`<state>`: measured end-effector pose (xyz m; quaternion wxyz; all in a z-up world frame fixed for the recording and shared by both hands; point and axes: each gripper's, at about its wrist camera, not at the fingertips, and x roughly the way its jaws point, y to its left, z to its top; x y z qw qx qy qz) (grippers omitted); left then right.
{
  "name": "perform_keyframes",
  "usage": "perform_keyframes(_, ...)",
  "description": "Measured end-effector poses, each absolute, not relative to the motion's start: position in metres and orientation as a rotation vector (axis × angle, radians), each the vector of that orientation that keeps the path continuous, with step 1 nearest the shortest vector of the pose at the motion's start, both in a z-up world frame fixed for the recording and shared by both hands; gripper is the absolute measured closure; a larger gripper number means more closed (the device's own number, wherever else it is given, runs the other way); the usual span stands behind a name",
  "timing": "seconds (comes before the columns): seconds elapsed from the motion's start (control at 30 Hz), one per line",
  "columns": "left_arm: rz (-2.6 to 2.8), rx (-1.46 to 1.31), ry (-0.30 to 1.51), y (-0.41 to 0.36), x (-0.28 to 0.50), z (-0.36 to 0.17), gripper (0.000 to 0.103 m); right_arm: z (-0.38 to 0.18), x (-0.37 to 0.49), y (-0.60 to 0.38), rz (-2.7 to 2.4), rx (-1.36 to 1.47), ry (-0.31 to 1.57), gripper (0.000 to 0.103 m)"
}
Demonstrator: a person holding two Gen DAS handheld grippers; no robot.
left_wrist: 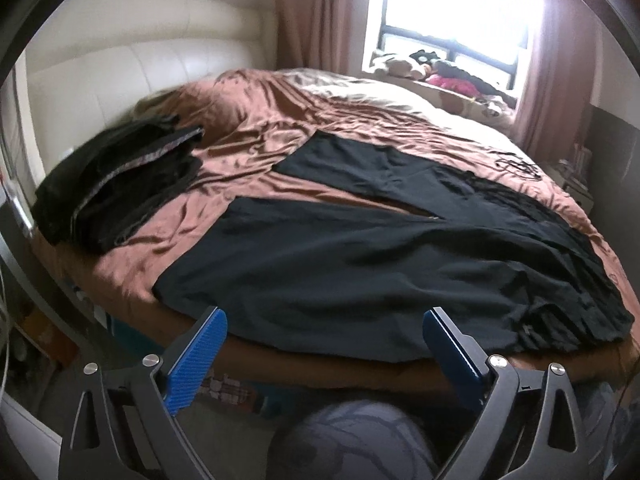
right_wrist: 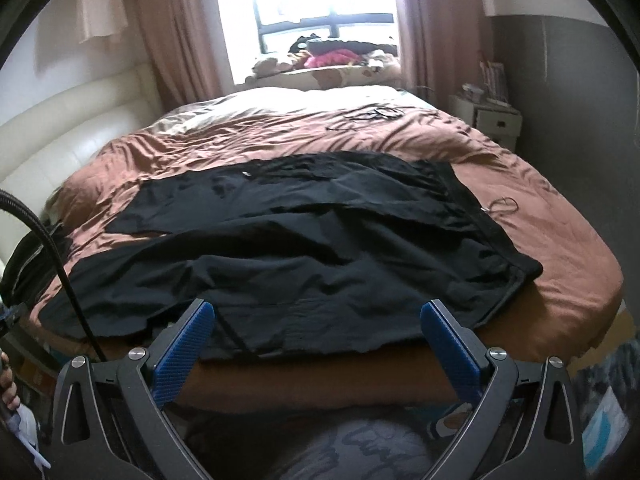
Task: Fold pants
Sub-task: 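Lower both grippers toward the black pants' leg hems at the bed edge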
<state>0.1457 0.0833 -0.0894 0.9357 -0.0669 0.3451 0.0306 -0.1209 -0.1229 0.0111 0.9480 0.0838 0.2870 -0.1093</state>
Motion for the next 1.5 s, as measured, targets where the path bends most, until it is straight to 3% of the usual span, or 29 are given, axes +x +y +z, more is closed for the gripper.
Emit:
perform_keyframes(0.13,0.092,-0.197,0.737,0.107,0.156,-0.105,0.005,0.007,-0.116,-0.134,-0.26,0.204,0.588,0.0)
perform_keyframes(0.3,0.112,-0.258,0.787,0.136,0.168,-0.129,0.018,-0.003,-0.111,-0.148,-0.302,0.232,0.607,0.0)
perform_keyframes(0.83,0.064,-0.486,0.803,0.191,0.177,-0.169,0.02,-0.036,-0.102,-0.179,-0.371,0.326,0.707,0.0)
perform_keyframes(0.93,0.061,-0.515,0.823,0.193,0.186,-0.176,0.029,-0.041,-0.1,-0.187,-0.367,0.361,0.718,0.0)
perform_keyframes(1.1,0.087,-0.546,0.821,0.204,0.199,-0.184,0.031,-0.048,-0.098,-0.201,-0.347,0.416,0.704,0.0)
perform_keyframes(1.2,0.108,-0.564,0.802,0.213,0.204,-0.181,0.044,-0.053,-0.098,-0.211,-0.348,0.461,0.69,0.0)
perform_keyframes(1.27,0.136,-0.567,0.808,0.219,0.21,-0.182,0.063,-0.055,-0.099,-0.219,-0.357,0.498,0.673,0.003)
perform_keyframes(1.37,0.163,-0.579,0.811,0.226,0.215,-0.183,0.08,-0.059,-0.102,-0.229,-0.366,0.554,0.659,0.004)
perform_keyframes(1.5,0.183,-0.554,0.813,0.227,0.222,-0.181,0.09,-0.065,-0.107,-0.245,-0.367,0.631,0.634,0.005)
